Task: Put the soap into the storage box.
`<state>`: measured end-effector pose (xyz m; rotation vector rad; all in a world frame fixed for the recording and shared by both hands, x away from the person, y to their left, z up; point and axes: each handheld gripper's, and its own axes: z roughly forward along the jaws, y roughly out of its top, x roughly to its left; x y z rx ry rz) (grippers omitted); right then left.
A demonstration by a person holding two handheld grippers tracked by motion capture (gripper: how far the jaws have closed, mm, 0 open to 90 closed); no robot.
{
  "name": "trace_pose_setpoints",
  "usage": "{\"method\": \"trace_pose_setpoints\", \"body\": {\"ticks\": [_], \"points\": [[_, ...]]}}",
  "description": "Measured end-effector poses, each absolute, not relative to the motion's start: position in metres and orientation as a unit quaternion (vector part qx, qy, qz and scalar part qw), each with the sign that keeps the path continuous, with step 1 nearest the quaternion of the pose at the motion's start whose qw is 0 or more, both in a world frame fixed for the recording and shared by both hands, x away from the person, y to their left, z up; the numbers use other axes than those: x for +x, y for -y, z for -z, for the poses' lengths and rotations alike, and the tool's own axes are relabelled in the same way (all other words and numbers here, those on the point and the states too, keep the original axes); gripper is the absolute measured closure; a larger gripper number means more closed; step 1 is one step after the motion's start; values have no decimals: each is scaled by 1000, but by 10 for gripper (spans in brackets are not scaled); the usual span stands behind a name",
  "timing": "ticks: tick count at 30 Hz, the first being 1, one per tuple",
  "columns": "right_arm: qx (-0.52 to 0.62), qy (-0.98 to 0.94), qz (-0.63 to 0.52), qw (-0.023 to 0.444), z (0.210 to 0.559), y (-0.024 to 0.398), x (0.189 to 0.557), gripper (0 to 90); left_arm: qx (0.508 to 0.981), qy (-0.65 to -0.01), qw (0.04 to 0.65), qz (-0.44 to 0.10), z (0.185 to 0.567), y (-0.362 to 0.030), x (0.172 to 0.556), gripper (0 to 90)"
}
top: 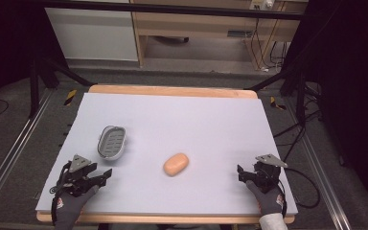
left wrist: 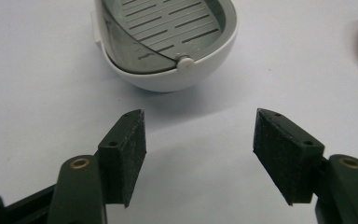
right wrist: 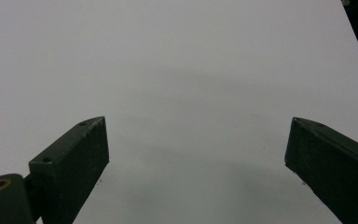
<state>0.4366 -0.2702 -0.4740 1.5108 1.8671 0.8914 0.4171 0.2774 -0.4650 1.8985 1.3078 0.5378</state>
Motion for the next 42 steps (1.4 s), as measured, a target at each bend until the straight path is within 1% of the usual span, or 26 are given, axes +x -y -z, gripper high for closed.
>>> {"method": "trace_pose_setpoints", "body": {"ticks": [27,42], "points": [[564,-705,-326,278,474,265,435,65,760,-482,389,-194,462,-247,414,332],[562,-705,-330,278,471,262,435,59,764,-462,407,-192,451,-230,414,327]]}}
